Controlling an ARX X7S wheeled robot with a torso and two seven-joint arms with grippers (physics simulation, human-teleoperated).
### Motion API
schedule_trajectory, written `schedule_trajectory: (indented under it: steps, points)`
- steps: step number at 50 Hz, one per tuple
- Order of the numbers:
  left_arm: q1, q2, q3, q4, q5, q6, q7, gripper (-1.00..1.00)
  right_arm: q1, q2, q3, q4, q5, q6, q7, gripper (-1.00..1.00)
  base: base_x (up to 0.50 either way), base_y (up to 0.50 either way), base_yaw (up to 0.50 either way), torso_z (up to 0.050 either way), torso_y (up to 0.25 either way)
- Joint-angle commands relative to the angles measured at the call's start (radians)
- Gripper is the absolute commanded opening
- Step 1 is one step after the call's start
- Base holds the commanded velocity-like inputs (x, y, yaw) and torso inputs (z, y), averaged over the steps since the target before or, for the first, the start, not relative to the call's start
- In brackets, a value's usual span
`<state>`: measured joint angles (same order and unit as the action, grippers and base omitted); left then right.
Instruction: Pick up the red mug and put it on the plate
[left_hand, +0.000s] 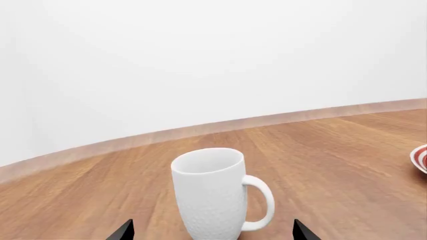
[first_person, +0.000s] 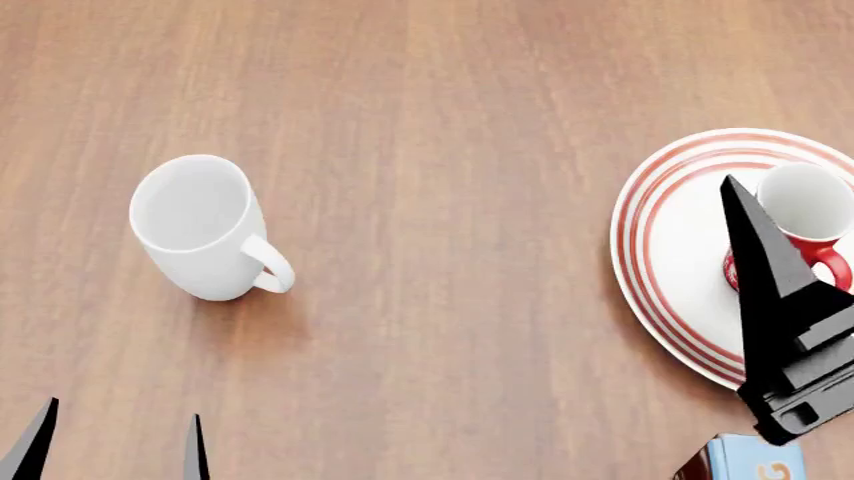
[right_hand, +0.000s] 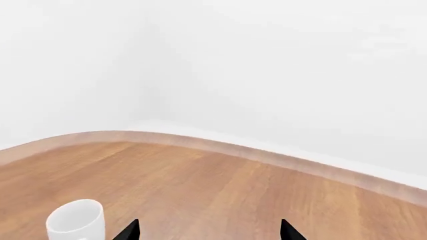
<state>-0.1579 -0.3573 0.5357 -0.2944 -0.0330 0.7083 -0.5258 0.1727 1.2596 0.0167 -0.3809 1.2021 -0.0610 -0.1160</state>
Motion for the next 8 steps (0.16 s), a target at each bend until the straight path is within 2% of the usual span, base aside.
schedule_trajectory:
  steps: [1, 8]
  points:
    - [-0.001, -0.001, 0.002, -0.001, 0.001, 0.002, -0.001, 1.0, -0.137, 0.038, 0.136, -0.087, 0.023, -0.047, 0.004, 1.0, 0.0, 0.0, 0.0, 0.0, 0.0]
    - [-0.001, -0.001, 0.003, -0.001, 0.0, 0.003, -0.001, 1.0, -0.242, 0.034, 0.286, -0.152, 0.036, -0.034, -0.011, 1.0, 0.0, 0.0, 0.0, 0.0, 0.0]
